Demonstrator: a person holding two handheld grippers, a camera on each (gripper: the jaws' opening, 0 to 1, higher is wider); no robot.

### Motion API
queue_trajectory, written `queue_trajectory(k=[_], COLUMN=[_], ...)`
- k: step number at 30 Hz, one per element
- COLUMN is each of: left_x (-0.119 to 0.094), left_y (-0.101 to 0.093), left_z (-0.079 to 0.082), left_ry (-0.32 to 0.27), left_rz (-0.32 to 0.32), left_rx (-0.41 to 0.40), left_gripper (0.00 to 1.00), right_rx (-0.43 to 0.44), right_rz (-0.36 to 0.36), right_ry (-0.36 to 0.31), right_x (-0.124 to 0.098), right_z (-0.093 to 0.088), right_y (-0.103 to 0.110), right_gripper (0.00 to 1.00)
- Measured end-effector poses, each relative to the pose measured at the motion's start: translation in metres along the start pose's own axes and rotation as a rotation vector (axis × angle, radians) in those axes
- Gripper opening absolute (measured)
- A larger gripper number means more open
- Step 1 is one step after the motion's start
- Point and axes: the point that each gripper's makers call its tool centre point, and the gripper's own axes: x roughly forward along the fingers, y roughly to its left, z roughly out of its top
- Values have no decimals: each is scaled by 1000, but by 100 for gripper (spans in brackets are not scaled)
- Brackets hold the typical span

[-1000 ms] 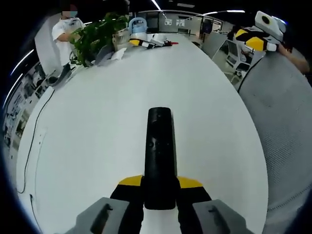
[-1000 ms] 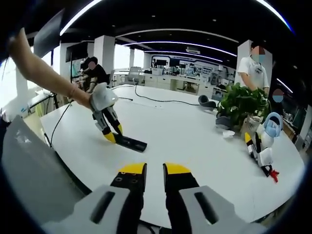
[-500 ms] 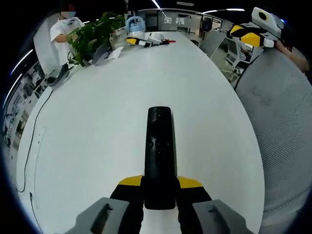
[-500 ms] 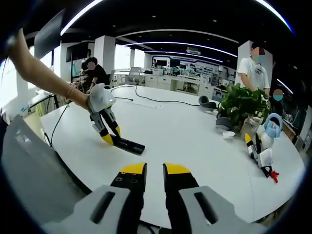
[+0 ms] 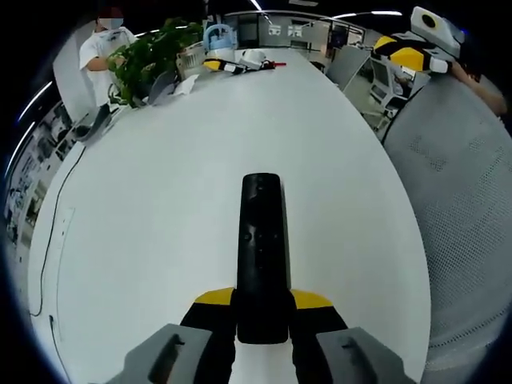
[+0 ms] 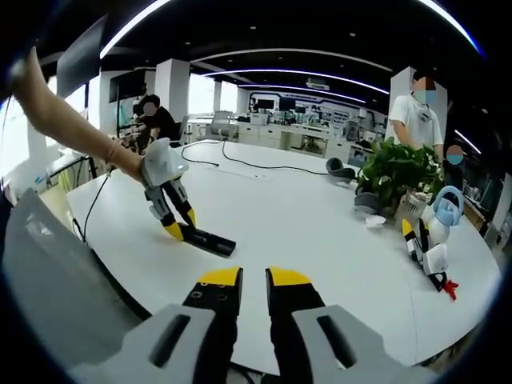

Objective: Press the specified remote control buttons in sequence, fully releasing each button before pressing the next.

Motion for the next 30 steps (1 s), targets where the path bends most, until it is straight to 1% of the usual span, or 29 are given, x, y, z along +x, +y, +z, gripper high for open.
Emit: queue_trajectory(k=[9, 15, 30], left_x=[-1, -1, -2], left_y=[-6, -11, -18], left_z=[-2, -2, -3], left_ry=[-5, -4, -12], left_rz=[3, 1, 3], left_rx=[-6, -5, -12], left_gripper=[25, 25, 25], right_rx=[-9, -19, -13], right_rz=[10, 4, 16], right_ry=[2, 23, 32], right_x=[0, 0, 1], right_z=[0, -5, -6], right_y=[3, 1, 3], right_gripper=[8, 8, 6])
